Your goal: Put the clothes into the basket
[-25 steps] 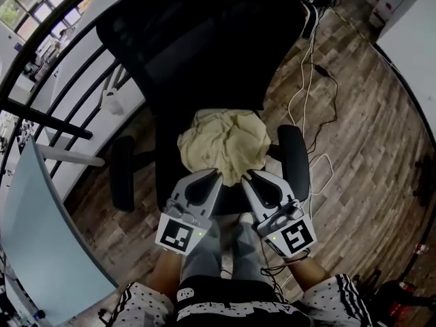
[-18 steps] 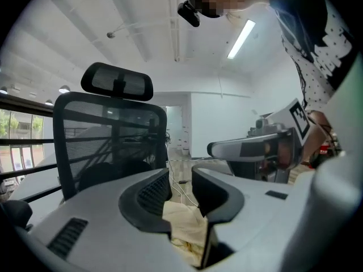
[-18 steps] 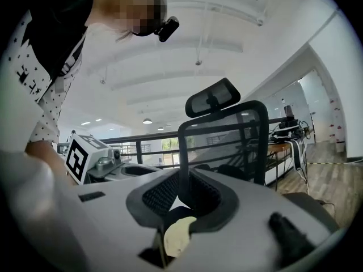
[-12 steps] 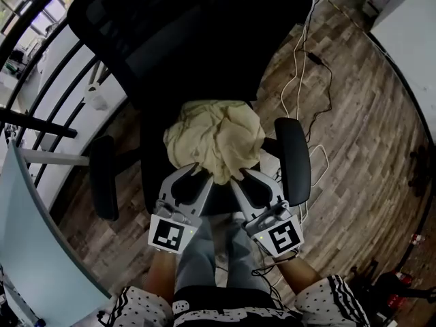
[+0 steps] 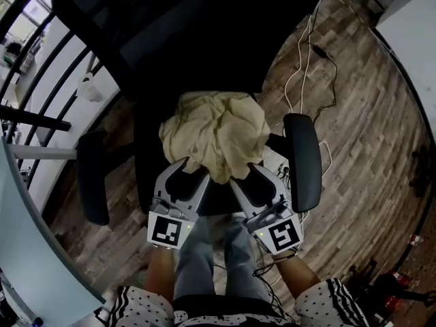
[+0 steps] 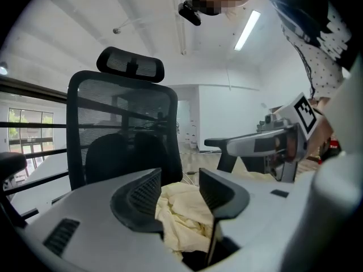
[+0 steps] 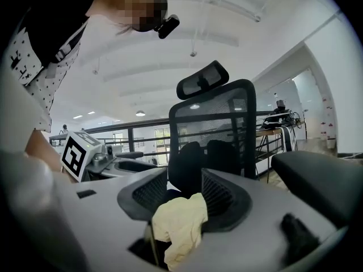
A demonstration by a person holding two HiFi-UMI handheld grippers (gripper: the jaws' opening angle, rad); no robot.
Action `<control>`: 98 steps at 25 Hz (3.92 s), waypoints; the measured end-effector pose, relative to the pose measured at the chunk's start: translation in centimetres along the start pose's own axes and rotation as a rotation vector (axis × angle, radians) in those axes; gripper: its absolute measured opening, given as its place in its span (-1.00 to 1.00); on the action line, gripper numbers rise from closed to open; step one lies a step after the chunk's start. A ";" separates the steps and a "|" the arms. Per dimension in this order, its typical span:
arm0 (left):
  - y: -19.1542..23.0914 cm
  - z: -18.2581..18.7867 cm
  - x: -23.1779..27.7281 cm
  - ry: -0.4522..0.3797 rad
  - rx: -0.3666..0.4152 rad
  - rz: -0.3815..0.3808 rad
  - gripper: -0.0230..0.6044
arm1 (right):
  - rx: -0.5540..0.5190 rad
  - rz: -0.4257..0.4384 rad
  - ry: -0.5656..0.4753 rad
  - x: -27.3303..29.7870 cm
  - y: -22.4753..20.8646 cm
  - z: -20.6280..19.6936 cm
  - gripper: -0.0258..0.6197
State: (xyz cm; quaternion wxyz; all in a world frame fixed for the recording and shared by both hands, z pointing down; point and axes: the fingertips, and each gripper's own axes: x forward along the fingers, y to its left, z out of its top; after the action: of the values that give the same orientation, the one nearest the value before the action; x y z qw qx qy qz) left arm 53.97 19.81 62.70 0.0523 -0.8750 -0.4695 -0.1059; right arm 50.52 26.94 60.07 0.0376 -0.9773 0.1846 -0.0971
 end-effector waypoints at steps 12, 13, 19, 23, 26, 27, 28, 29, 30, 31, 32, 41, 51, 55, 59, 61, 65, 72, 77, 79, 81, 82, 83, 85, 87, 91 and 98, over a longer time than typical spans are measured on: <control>1.9 -5.9 1.6 0.020 -0.071 0.043 -0.18 | -0.015 -0.062 0.079 1.5 -2.3 -6.0 -0.25; 2.2 -6.4 1.6 0.020 -0.076 0.049 -0.18 | -0.017 -0.068 0.088 1.6 -2.5 -6.6 -0.25; 3.0 -9.9 2.4 0.063 -0.042 0.054 -0.15 | -0.044 -0.079 0.125 2.7 -3.5 -9.8 -0.22; 3.8 -11.5 2.9 0.054 -0.045 0.054 -0.15 | -0.078 -0.096 0.155 3.3 -4.2 -11.8 -0.21; 4.6 -13.2 3.3 0.077 -0.054 0.065 -0.09 | -0.101 -0.110 0.189 3.6 -4.8 -13.6 -0.19; 4.7 -13.8 3.4 0.089 -0.046 0.062 -0.07 | -0.103 -0.113 0.198 3.6 -5.1 -14.1 -0.19; 4.8 -14.4 3.5 0.101 -0.039 0.059 -0.05 | -0.105 -0.117 0.207 3.6 -5.3 -14.7 -0.18; 5.0 -14.9 3.6 0.110 -0.036 0.058 -0.03 | -0.111 -0.119 0.220 3.5 -5.5 -15.3 -0.18; 5.3 -15.4 3.6 0.118 -0.040 0.060 -0.01 | -0.117 -0.121 0.238 3.4 -5.8 -15.9 -0.17; 5.6 -15.8 3.6 0.123 -0.048 0.065 0.01 | -0.118 -0.124 0.262 3.3 -6.1 -16.6 -0.16; 5.9 -16.2 3.6 0.129 -0.057 0.069 0.01 | -0.114 -0.129 0.287 3.1 -6.3 -17.2 -0.15; 7.5 -20.4 3.9 0.225 -0.101 0.081 0.08 | -0.084 -0.158 0.368 2.5 -9.0 -20.7 -0.12; 7.1 -21.2 6.1 0.269 -0.223 -0.015 0.11 | 0.020 -0.124 0.516 3.4 -9.9 -24.4 -0.12; 6.3 -21.1 7.2 0.270 -0.219 -0.043 0.11 | 0.019 -0.095 0.558 3.6 -9.7 -24.9 -0.12; 5.7 -21.0 8.0 0.272 -0.209 -0.050 0.11 | -0.007 -0.083 0.592 4.3 -9.5 -25.0 -0.12; 5.7 -21.2 8.3 0.275 -0.209 -0.044 0.11 | -0.014 -0.083 0.605 4.7 -9.4 -25.1 -0.12; 5.5 -21.2 8.8 0.279 -0.217 -0.042 0.11 | -0.012 -0.067 0.622 5.6 -9.1 -25.1 -0.13; 5.0 -21.0 9.4 0.307 -0.220 -0.079 -0.22 | 0.038 -0.006 0.624 8.0 -7.4 -24.6 -0.49; 4.7 -20.4 9.4 0.311 -0.204 -0.066 -0.50 | 0.085 0.012 0.583 8.8 -6.2 -24.0 -0.71; 4.5 -20.0 9.4 0.299 -0.193 -0.057 -0.64 | 0.094 0.024 0.574 9.0 -5.8 -23.8 -0.74; 4.3 -19.5 9.4 0.286 -0.211 -0.050 -0.71 | 0.105 0.041 0.561 9.2 -5.4 -23.3 -0.75; 4.2 -19.1 9.3 0.277 -0.229 -0.046 -0.73 | 0.120 0.050 0.551 9.3 -5.2 -23.0 -0.75; 4.1 -18.7 9.2 0.264 -0.244 -0.044 -0.73 | 0.135 0.058 0.541 9.4 -4.9 -22.6 -0.75; 3.9 -17.6 9.1 0.242 -0.251 -0.043 -0.74 | 0.145 0.070 0.522 9.5 -4.4 -21.8 -0.75; 3.6 -16.6 9.1 0.225 -0.249 -0.045 -0.75 | 0.138 0.073 0.504 9.7 -4.1 -21.0 -0.76; 2.3 -14.6 9.2 0.188 -0.225 -0.066 -0.75 | 0.144 0.071 0.474 9.5 -3.7 -19.2 -0.76; 1.6 -10.6 8.7 0.159 -0.191 -0.054 -0.76 | 0.092 0.082 0.433 9.1 -3.3 -15.4 -0.77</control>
State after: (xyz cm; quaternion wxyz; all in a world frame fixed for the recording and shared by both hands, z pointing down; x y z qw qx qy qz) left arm 58.52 24.02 75.05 0.0031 -0.8519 -0.4750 -0.2206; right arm 56.86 26.04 77.10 0.0457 -0.9226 0.2233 -0.3112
